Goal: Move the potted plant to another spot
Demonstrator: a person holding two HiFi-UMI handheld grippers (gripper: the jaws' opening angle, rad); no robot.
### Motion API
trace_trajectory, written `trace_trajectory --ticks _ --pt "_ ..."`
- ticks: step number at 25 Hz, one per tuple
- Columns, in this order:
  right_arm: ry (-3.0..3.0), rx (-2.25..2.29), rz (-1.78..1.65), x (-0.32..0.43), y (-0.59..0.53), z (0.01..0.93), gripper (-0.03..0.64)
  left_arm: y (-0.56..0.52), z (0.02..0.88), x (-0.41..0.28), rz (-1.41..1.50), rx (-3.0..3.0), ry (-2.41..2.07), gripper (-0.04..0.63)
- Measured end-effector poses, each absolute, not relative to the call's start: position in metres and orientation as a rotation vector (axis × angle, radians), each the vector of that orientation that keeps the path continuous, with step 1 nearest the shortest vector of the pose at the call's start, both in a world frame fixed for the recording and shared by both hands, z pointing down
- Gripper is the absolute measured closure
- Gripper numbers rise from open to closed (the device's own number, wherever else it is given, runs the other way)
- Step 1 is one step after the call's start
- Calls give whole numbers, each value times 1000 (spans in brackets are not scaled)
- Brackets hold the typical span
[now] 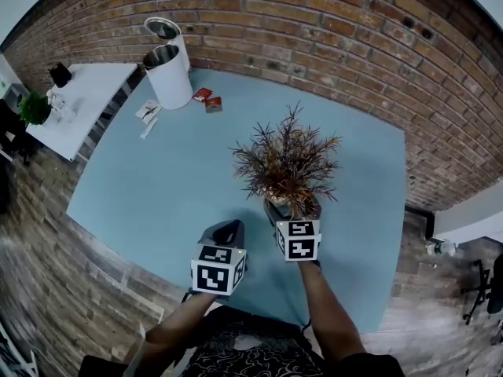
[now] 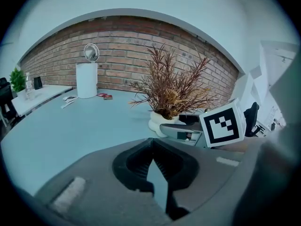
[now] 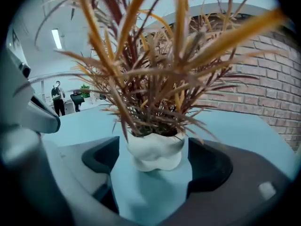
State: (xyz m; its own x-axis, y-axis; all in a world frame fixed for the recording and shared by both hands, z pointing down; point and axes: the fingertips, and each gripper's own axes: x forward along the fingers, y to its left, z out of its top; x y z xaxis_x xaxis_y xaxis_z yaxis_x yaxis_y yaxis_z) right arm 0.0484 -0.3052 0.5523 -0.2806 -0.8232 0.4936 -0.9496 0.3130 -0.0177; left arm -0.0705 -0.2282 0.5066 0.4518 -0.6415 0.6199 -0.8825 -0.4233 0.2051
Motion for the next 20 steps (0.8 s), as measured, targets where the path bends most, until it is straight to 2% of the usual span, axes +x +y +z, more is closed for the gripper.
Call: trace_trajectory --ticks 20 --pt "-2100 1689 485 50 -326 563 161 -235 519 -84 639 2267 -1127 595"
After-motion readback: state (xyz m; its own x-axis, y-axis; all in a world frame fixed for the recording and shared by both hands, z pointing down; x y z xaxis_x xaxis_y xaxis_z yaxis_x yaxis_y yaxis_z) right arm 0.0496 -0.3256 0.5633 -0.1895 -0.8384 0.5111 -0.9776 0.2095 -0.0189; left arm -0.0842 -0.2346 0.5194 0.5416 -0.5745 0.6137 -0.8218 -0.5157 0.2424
